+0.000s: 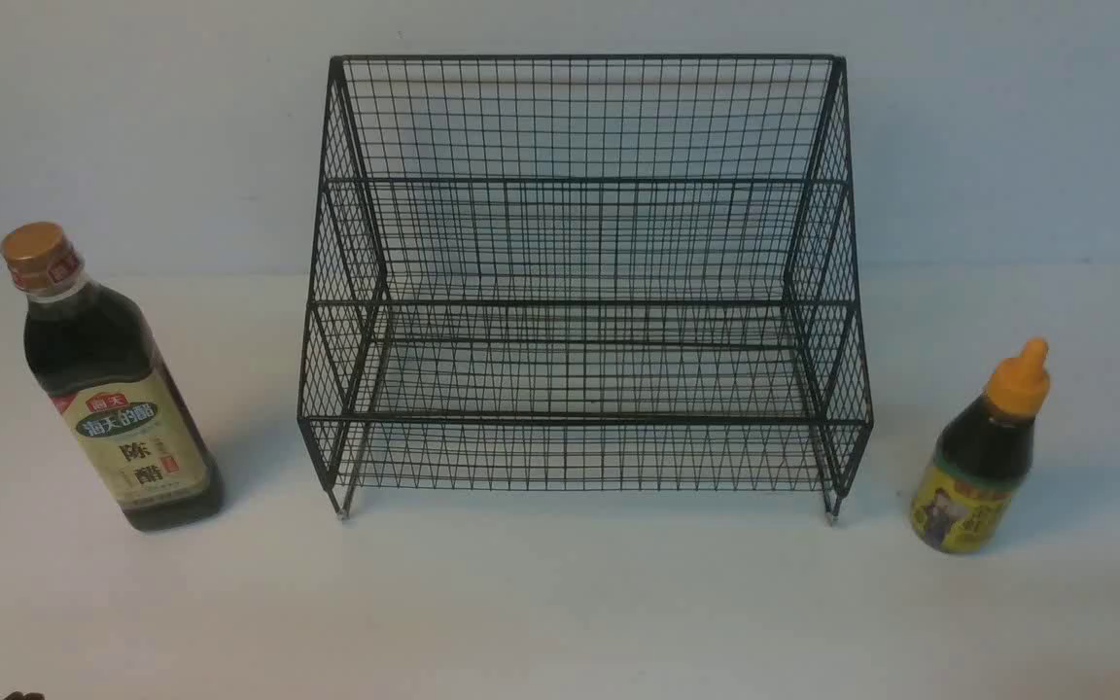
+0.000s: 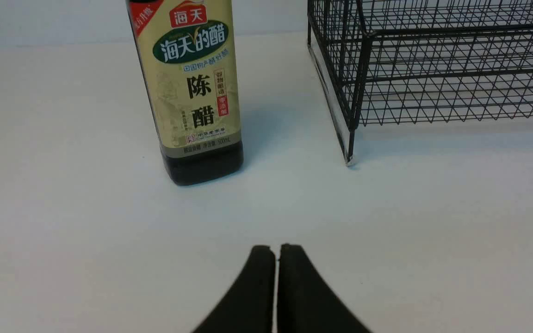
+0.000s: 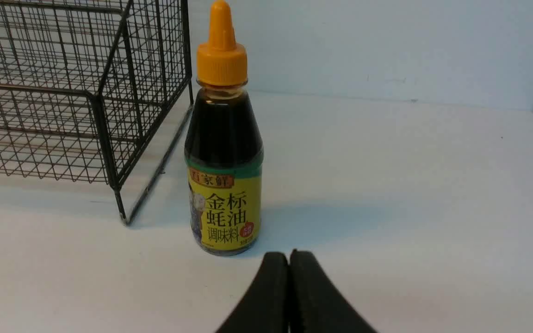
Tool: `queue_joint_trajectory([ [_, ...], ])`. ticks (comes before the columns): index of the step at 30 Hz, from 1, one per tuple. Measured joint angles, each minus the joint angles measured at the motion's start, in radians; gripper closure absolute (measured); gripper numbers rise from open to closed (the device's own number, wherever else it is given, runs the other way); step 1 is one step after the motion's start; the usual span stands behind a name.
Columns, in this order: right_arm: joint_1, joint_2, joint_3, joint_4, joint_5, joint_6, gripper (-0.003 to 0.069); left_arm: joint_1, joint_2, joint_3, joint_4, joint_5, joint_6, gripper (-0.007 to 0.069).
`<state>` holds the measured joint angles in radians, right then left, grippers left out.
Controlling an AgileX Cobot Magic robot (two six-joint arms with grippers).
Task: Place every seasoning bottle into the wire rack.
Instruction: Use the left arm to grab the condiment bottle closest to it
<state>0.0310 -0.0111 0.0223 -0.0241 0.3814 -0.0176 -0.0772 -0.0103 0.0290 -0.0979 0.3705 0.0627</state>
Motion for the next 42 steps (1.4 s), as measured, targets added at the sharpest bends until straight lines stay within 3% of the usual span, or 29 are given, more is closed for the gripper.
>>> queue_joint_trajectory([
  [26,0.000,0.000,0.000,0.000,0.000,-0.006,0.0673,0.000,0.000,0.000,0.001,-0.001,0.000,0.0629],
  [29,0.000,0.000,0.000,0.000,0.000,-0.006,0.0673,0.000,0.000,0.000,-0.045,-0.017,-0.025,0.0629],
  [35,0.000,0.000,0.000,0.000,0.000,-0.006,0.0673,0.000,0.000,0.001,-0.202,-0.251,-0.049,0.0629],
  [38,0.000,0.000,0.000,0.000,0.000,-0.006,0.0673,0.000,0.000,0.001,-0.301,-0.513,-0.052,0.0629],
  [42,0.000,0.000,0.000,0.000,0.000,-0.006,0.0673,0.000,0.001,0.001,-0.317,-0.774,-0.047,0.0629],
])
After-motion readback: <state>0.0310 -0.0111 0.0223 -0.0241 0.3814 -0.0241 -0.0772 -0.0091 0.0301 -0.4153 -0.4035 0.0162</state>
